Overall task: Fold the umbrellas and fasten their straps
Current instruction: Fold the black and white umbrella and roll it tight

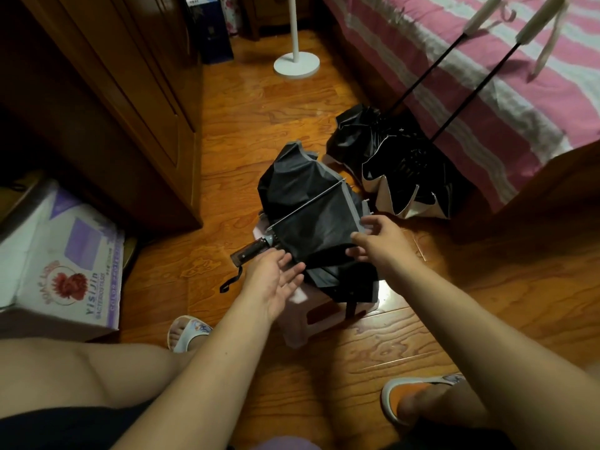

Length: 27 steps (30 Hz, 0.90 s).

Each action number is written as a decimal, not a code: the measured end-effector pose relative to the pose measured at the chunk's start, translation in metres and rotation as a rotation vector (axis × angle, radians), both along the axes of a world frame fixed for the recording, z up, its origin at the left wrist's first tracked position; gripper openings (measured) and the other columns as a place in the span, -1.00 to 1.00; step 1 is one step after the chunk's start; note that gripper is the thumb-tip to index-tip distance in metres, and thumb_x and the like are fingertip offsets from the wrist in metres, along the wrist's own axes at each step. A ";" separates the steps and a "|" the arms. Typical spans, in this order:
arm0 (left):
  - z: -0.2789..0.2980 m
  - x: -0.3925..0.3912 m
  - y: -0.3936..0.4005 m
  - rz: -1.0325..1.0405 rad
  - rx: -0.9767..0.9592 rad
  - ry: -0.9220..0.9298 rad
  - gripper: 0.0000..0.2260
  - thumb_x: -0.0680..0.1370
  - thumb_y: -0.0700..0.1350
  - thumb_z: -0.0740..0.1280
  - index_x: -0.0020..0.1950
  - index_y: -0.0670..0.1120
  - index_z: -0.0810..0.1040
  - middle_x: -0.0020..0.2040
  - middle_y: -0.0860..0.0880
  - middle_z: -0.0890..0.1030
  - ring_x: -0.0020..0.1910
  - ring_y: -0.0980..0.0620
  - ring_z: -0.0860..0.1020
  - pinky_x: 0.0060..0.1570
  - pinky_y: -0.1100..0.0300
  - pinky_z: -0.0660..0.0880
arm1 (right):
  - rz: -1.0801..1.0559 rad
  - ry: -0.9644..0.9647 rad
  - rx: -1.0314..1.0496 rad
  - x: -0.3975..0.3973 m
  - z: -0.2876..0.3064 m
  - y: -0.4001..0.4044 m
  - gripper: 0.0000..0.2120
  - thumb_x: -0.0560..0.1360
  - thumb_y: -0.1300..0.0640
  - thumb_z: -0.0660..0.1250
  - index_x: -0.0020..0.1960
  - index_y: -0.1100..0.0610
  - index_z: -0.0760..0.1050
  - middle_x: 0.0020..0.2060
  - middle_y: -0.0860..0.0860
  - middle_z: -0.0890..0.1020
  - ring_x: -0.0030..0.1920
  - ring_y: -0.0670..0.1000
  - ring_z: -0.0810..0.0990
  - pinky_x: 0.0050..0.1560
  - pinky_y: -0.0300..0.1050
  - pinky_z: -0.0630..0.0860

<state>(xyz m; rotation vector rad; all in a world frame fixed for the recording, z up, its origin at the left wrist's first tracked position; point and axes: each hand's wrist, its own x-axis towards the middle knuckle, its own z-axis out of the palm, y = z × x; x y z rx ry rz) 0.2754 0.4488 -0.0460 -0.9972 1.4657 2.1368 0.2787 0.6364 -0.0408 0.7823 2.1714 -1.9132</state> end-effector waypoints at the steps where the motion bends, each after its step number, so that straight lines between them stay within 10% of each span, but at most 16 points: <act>1: 0.001 -0.001 -0.001 -0.001 0.006 -0.019 -0.68 0.69 -0.17 0.22 0.45 -0.12 0.42 0.34 -0.13 0.57 0.09 -0.13 0.67 0.10 0.02 0.59 | -0.016 0.018 -0.017 -0.002 0.002 -0.001 -0.55 0.60 0.26 0.36 0.45 0.12 0.35 0.08 0.08 0.59 -0.15 0.06 0.75 -0.16 -0.16 0.66; 9: 0.007 0.008 0.008 0.059 0.101 -0.054 -0.73 0.63 -0.21 0.34 0.34 -0.13 0.50 0.08 -0.13 0.63 -0.09 -0.08 0.71 -0.19 0.10 0.64 | -0.024 0.285 0.190 0.008 0.041 0.001 -0.67 0.59 0.28 0.35 0.32 0.06 0.49 -0.26 -0.05 0.62 -0.14 -0.03 0.71 0.08 -0.01 0.64; 18: 0.020 0.034 0.035 0.082 0.385 -0.195 -0.79 0.64 -0.08 0.35 0.21 -0.15 0.56 0.24 -0.25 0.54 0.24 -0.22 0.53 0.29 -0.09 0.50 | -0.187 0.131 0.112 0.043 0.042 0.025 -0.72 0.57 0.18 0.43 0.26 0.13 0.53 -0.07 0.07 0.60 -0.03 0.06 0.66 0.11 0.05 0.65; 27: 0.021 0.039 0.043 0.003 0.211 -0.073 -0.78 0.63 -0.12 0.37 0.27 0.03 0.55 0.17 -0.16 0.65 0.06 -0.15 0.67 0.01 0.01 0.61 | -0.177 -0.033 0.047 0.062 0.030 0.030 -0.78 0.59 0.30 0.37 0.22 0.17 0.53 -0.04 0.10 0.64 -0.09 0.06 0.70 0.02 0.12 0.68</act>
